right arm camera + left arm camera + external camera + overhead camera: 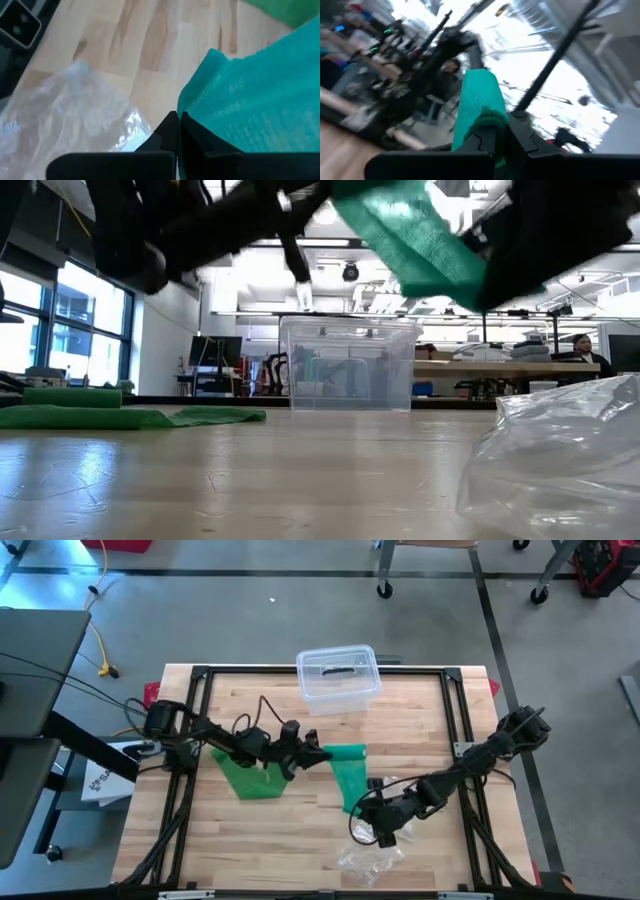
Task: Roll bandage
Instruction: Roll the blue bandage
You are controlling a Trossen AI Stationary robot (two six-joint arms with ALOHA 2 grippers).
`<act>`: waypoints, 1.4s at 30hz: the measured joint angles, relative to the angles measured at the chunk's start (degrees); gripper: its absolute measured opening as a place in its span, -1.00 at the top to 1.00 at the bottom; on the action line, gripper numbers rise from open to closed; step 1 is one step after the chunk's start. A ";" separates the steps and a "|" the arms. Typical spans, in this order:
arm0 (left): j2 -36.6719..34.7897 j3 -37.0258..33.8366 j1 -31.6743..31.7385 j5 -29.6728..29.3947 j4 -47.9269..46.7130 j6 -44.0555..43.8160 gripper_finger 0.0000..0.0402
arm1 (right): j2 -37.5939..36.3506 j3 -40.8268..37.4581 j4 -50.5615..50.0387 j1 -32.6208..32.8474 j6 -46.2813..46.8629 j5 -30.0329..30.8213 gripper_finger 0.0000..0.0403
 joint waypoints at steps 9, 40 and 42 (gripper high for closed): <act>-8.56 -2.40 2.11 -5.02 -0.32 7.41 0.96 | -0.02 -3.82 12.43 2.69 2.57 -1.21 1.00; -13.20 -7.57 -6.80 -6.46 -44.20 20.20 0.96 | -0.07 40.94 -46.73 6.41 2.81 31.07 1.00; -13.16 -7.57 -8.48 -6.51 -45.16 20.06 0.96 | -0.07 40.35 -48.89 3.40 4.98 27.86 1.00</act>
